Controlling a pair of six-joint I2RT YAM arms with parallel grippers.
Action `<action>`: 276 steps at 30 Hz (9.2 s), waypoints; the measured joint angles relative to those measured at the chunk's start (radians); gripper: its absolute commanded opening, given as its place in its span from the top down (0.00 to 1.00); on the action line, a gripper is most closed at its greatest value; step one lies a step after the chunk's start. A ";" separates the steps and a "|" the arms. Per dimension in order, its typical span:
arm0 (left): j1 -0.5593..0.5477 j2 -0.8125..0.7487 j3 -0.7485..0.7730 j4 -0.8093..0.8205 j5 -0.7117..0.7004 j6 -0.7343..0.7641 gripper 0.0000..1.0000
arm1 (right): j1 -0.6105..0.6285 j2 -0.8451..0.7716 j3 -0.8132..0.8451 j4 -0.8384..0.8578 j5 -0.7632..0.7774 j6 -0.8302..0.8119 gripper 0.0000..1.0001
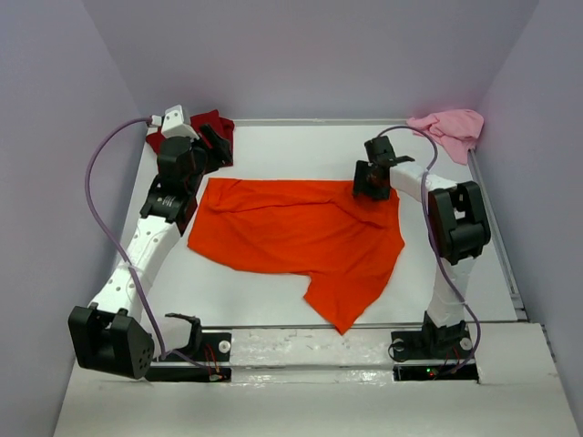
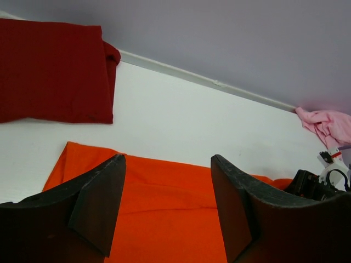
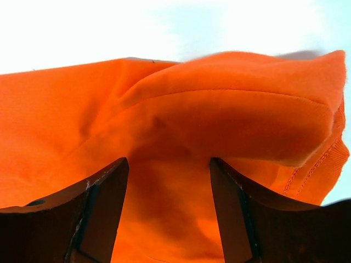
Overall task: Fold and stack the t-shirts
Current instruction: Fold the tshirt
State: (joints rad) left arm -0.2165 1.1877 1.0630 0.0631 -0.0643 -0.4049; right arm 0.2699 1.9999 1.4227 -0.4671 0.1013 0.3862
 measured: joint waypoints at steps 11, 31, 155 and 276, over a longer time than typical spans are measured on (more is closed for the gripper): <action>0.000 -0.038 -0.007 0.000 -0.035 0.019 0.25 | -0.031 0.074 0.139 -0.093 0.043 -0.006 0.33; 0.000 -0.041 -0.008 0.000 -0.034 0.026 0.25 | -0.169 0.376 0.613 -0.223 0.021 -0.023 0.33; -0.275 0.609 0.211 -0.320 -0.415 -0.117 0.63 | 0.161 -0.683 -0.540 0.035 -0.192 0.029 0.37; -0.155 0.694 0.154 -0.239 -0.376 -0.085 0.58 | 0.161 -0.610 -0.586 0.102 -0.234 0.029 0.37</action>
State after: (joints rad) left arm -0.3714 1.8816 1.2171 -0.1757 -0.4400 -0.4904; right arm 0.4313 1.3899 0.8371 -0.3653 -0.1326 0.4149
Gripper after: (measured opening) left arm 0.422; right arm 0.630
